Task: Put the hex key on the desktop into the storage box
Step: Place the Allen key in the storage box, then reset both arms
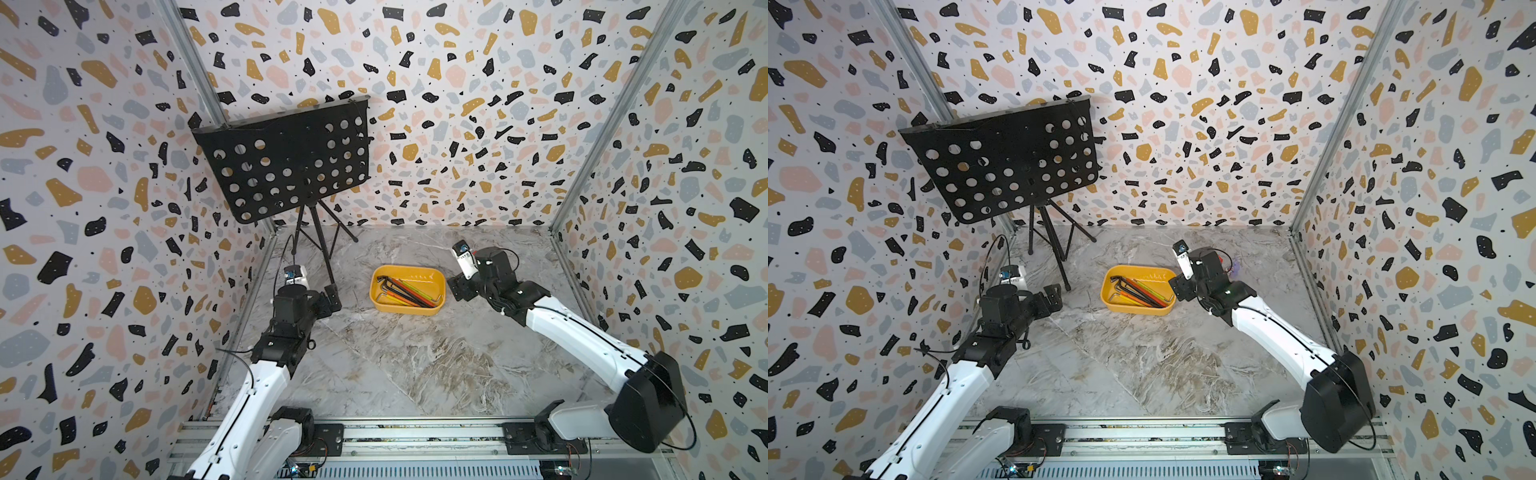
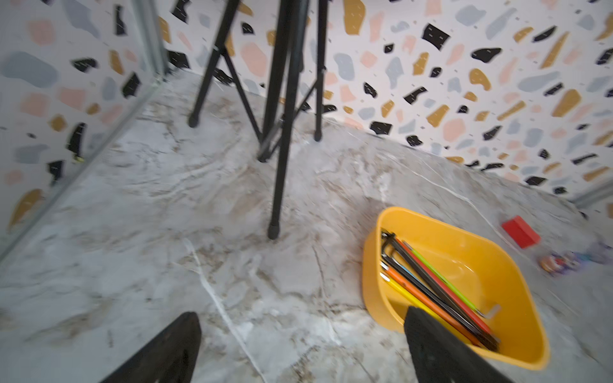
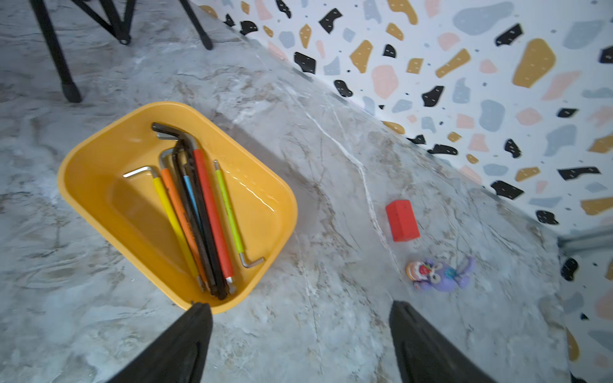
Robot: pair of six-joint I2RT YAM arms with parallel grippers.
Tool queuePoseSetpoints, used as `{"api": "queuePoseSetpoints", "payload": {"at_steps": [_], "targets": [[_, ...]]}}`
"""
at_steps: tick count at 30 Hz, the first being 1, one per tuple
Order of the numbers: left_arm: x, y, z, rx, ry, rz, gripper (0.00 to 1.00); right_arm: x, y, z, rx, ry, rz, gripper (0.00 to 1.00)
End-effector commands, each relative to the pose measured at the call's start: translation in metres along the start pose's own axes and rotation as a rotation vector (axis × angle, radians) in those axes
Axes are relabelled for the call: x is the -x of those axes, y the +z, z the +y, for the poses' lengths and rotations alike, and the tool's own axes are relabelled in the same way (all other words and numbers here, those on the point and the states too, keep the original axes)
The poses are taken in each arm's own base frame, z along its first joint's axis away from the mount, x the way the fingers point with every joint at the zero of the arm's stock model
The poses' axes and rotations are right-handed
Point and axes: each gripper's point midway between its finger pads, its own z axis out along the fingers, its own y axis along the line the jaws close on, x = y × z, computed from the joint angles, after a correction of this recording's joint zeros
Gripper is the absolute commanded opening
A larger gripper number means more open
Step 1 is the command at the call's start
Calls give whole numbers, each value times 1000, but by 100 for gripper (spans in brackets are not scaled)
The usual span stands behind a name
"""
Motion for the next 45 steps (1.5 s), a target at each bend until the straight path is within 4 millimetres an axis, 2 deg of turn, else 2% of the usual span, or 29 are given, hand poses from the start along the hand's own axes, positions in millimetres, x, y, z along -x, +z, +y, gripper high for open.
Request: {"api": "queuePoseSetpoints", "payload": {"at_steps": [1, 4, 8, 12, 15, 16, 18, 22, 27, 31, 35, 36, 38, 41, 45], "targets": [[23, 4, 45, 255, -30, -185, 100, -11, -12, -19, -82, 52, -11, 92], [9, 10, 61, 355, 31, -232, 100, -38, -22, -40, -165, 73, 26, 93], [5, 15, 55, 431, 203, -251, 100, -68, -36, -77, -296, 204, -3, 100], [-16, 30, 66, 497, 247, -211, 100, -93, -40, -108, -460, 253, 6, 100], [-38, 40, 71, 485, 216, -238, 100, -113, -34, -122, -529, 262, 78, 100], [-40, 45, 70, 474, 220, -266, 100, -119, -32, -126, -550, 266, 101, 100], [-39, 55, 63, 464, 275, -241, 100, -127, -31, -133, -594, 275, 128, 100], [-49, 77, 31, 300, 389, -157, 96, -134, -28, -143, -638, 295, 72, 100], [-50, 81, 31, 302, 394, -129, 98, -148, -24, -157, -725, 275, 88, 100], [-51, 78, 32, 301, 390, -136, 99, -156, -11, -167, -755, 289, 57, 100], [-57, 67, 23, 214, 399, -206, 100, -161, 4, -168, -749, 261, 1, 100], [-64, 66, 24, 201, 390, -209, 100, -164, 6, -171, -773, 258, -8, 100], [-60, 73, 19, 194, 421, -263, 100, -172, 9, -173, -797, 258, -34, 100], [-66, 78, 23, 192, 402, -161, 100, -178, 16, -174, -756, 281, -35, 100], [-63, 83, 26, 189, 389, -161, 100, -182, 21, -173, -671, 318, -47, 100]]}}
